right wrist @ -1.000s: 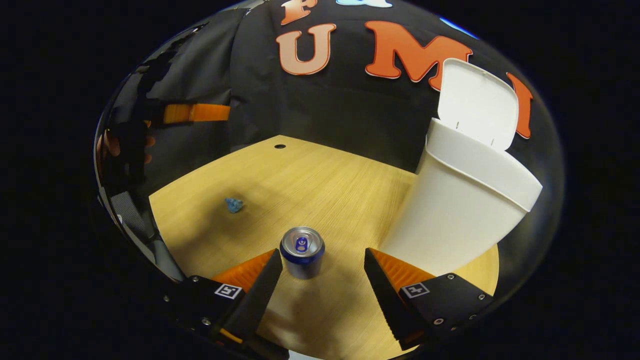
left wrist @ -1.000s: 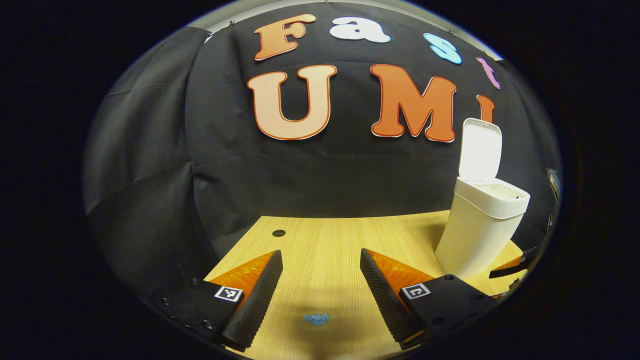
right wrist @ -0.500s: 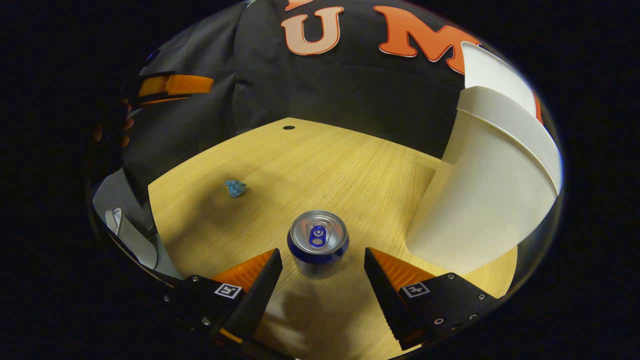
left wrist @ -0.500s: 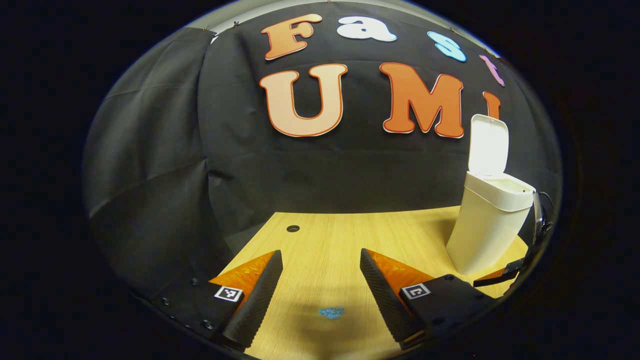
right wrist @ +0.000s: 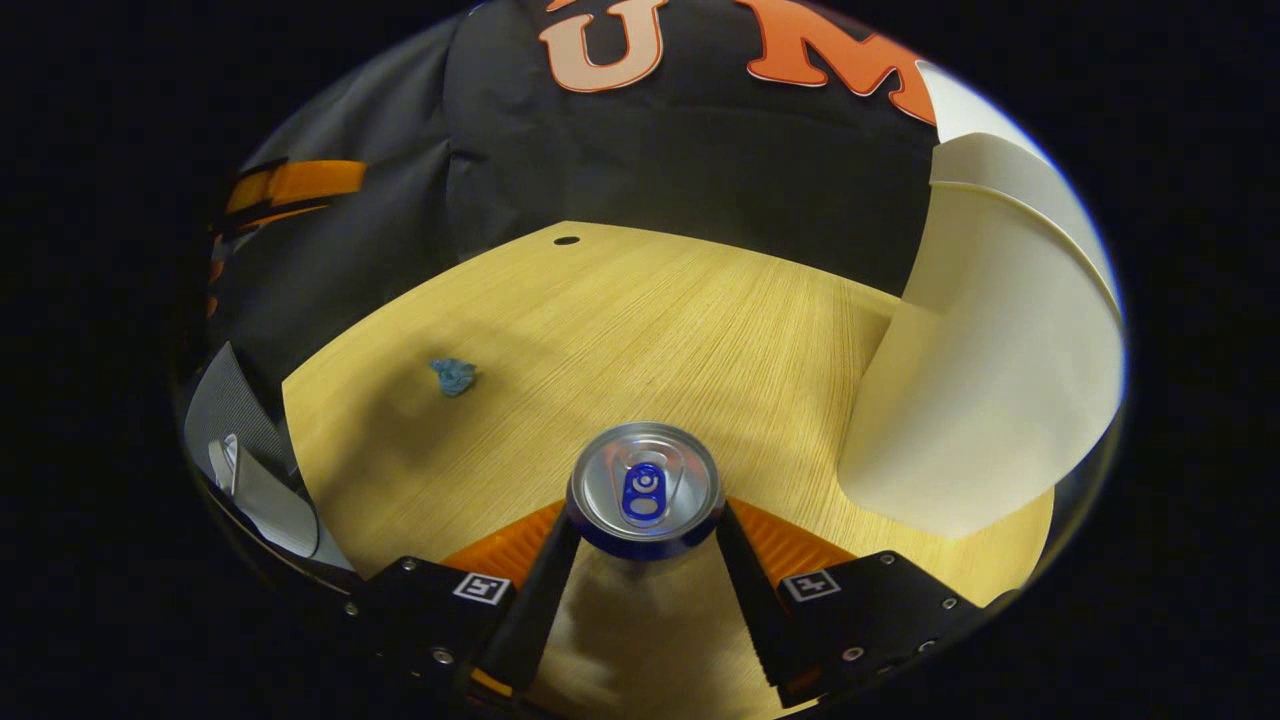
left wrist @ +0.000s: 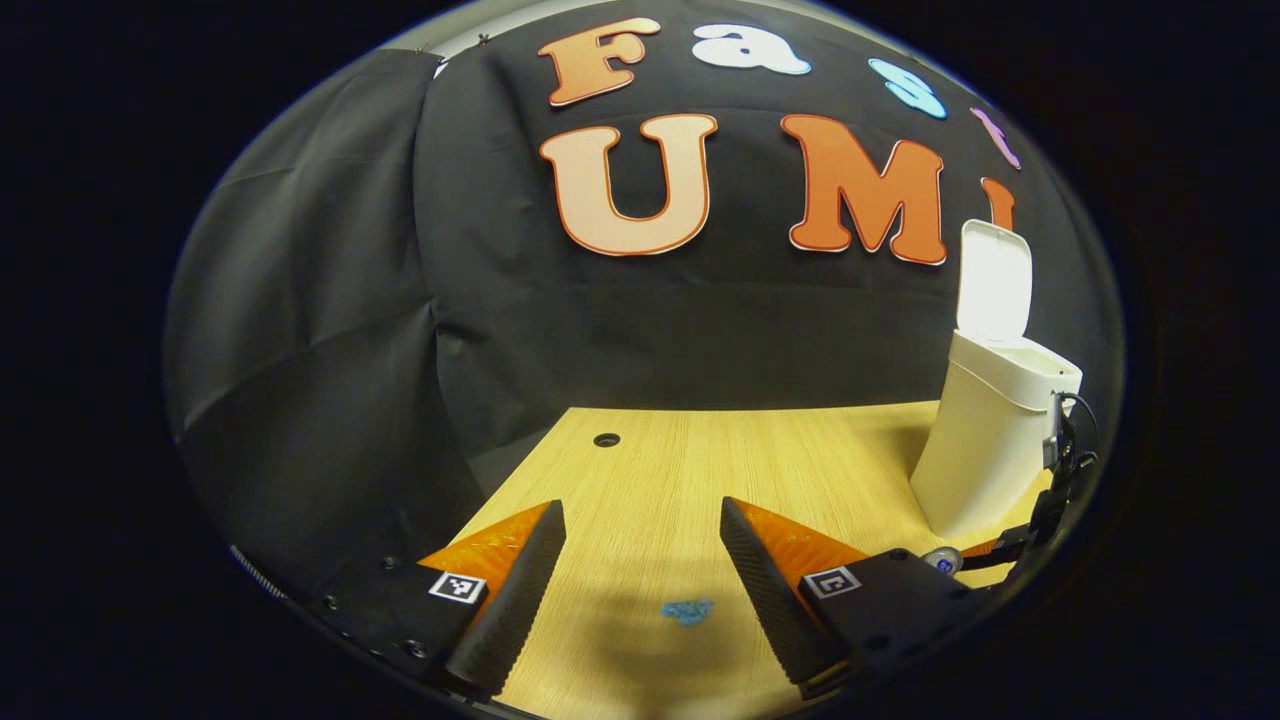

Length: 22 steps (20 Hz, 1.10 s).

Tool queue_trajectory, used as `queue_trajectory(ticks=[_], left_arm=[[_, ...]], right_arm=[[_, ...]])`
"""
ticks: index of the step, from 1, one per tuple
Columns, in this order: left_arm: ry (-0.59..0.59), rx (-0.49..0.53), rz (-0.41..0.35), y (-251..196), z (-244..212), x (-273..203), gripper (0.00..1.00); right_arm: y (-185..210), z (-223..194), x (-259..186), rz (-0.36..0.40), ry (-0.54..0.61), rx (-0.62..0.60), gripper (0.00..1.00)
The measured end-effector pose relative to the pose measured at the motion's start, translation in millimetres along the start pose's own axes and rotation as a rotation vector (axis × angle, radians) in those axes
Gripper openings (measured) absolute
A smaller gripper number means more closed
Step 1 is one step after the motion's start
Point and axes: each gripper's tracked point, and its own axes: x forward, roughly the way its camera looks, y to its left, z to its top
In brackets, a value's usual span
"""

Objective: Press the lid of the desktop garbage bin to open it, pick up the crumpled paper on the desktop and throw it into the bin, then pick up the pop can on the desktop and drop it into the bin, and finally close the garbage bin lid.

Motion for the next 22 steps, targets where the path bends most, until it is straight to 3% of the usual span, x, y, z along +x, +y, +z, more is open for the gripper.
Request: queue_trajectory(ticks=[7, 14, 22], left_arm=[[0.106, -0.043, -0.022, 9, -29, 14, 0.96], [0.301, -0.093, -0.118, -15, -77, 35, 1.00], [0.550, -0.071, -0.192, -24, -148, 48, 0.98]], right_arm=[[-1, 11, -6, 0.010, -0.023, -0.005, 0.79], [-11, 28, -29, -0.060, -0.062, 0.008, 0.78], [-27, 35, -71, -0.170, -0.094, 0.058, 0.78]])
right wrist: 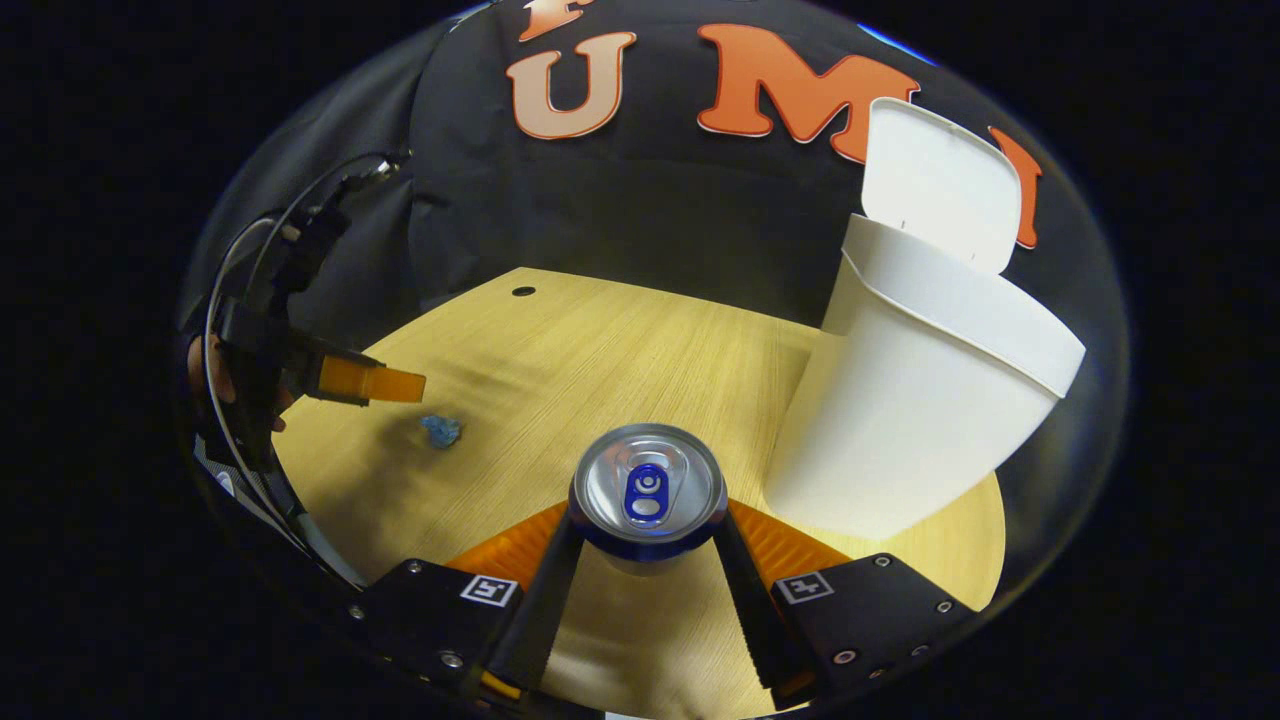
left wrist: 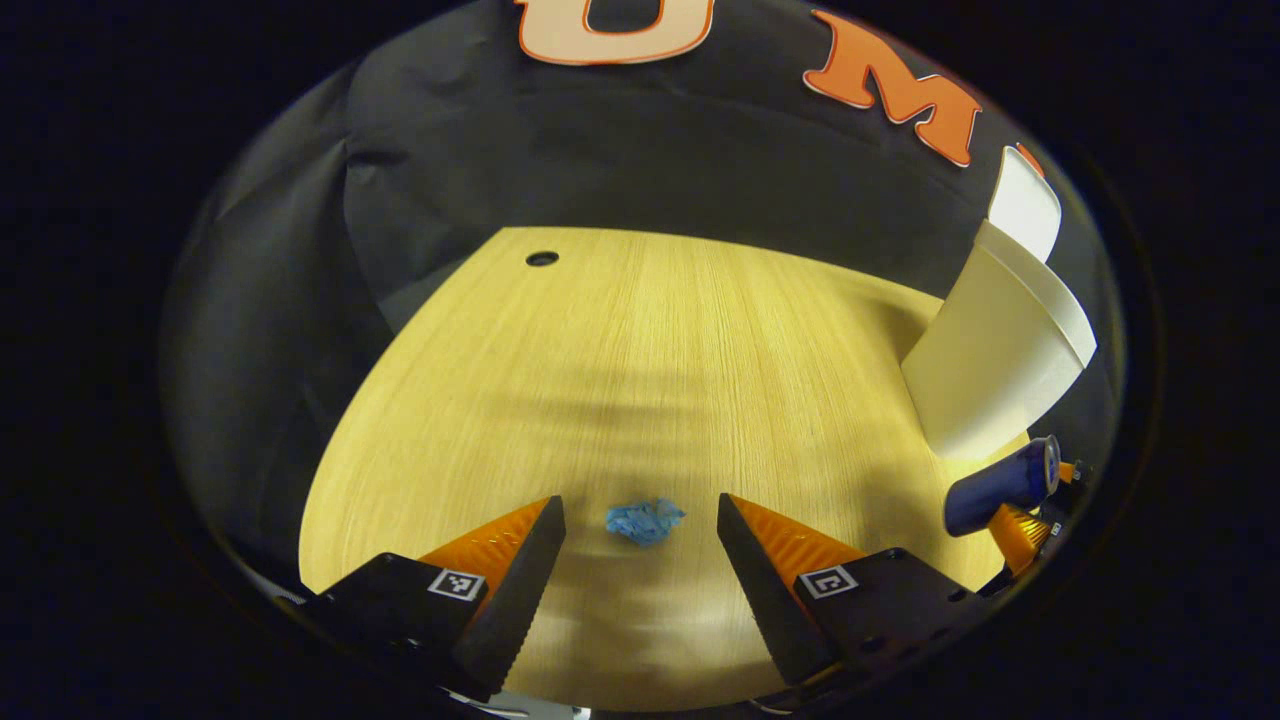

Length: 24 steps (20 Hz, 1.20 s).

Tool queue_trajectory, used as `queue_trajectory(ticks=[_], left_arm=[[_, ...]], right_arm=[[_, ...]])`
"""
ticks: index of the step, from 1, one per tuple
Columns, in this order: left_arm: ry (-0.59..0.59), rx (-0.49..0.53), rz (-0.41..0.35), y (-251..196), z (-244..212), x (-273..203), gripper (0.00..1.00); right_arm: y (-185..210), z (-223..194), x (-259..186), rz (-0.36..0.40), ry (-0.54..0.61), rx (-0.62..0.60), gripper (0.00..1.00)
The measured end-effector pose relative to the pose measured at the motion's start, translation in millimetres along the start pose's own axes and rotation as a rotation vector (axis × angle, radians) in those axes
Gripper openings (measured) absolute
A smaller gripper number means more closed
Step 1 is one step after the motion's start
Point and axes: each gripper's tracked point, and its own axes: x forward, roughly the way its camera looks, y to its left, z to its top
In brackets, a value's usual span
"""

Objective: Press the lid of the desktop garbage bin to open it, pick up the crumpled paper on the desktop and throw it into the bin, then pick up the pop can on the desktop and drop it into the bin, and finally close the garbage bin lid.

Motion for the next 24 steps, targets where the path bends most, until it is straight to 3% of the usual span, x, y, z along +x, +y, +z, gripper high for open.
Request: queue_trajectory(ticks=[6, 10, 12, 16, 18, 19, 22, 23, 24], left_arm=[[0.131, -0.025, -0.012, -5, -33, 17, 0.97], [0.183, -0.049, 0.019, 2, -35, 18, 0.96], [0.198, -0.051, 0.026, 2, -30, 21, 0.87], [0.202, -0.016, 0.049, 5, -6, 20, 0.58], [0.208, -0.009, 0.049, 6, 7, 17, 0.30], [0.204, -0.008, 0.048, 8, 16, 16, 0.30], [0.180, -0.027, 0.076, 17, 47, 14, 0.30], [0.184, -0.026, 0.074, 16, 57, 14, 0.12], [0.187, -0.025, 0.074, 18, 67, 14, 0.13]], right_arm=[[-11, 1, -19, -0.093, 0.004, 0.060, 0.78], [-16, 2, -22, -0.145, -0.007, 0.092, 0.78], [-18, 1, -24, -0.172, -0.008, 0.117, 0.78], [-20, -1, -27, -0.217, -0.006, 0.152, 0.78], [-20, -1, -27, -0.229, -0.008, 0.163, 0.74], [-20, 0, -28, -0.232, -0.011, 0.166, 0.78], [-22, 1, -28, -0.236, -0.021, 0.162, 0.78], [-22, 1, -28, -0.236, -0.025, 0.162, 0.78], [-22, 2, -28, -0.236, -0.029, 0.162, 0.74]])
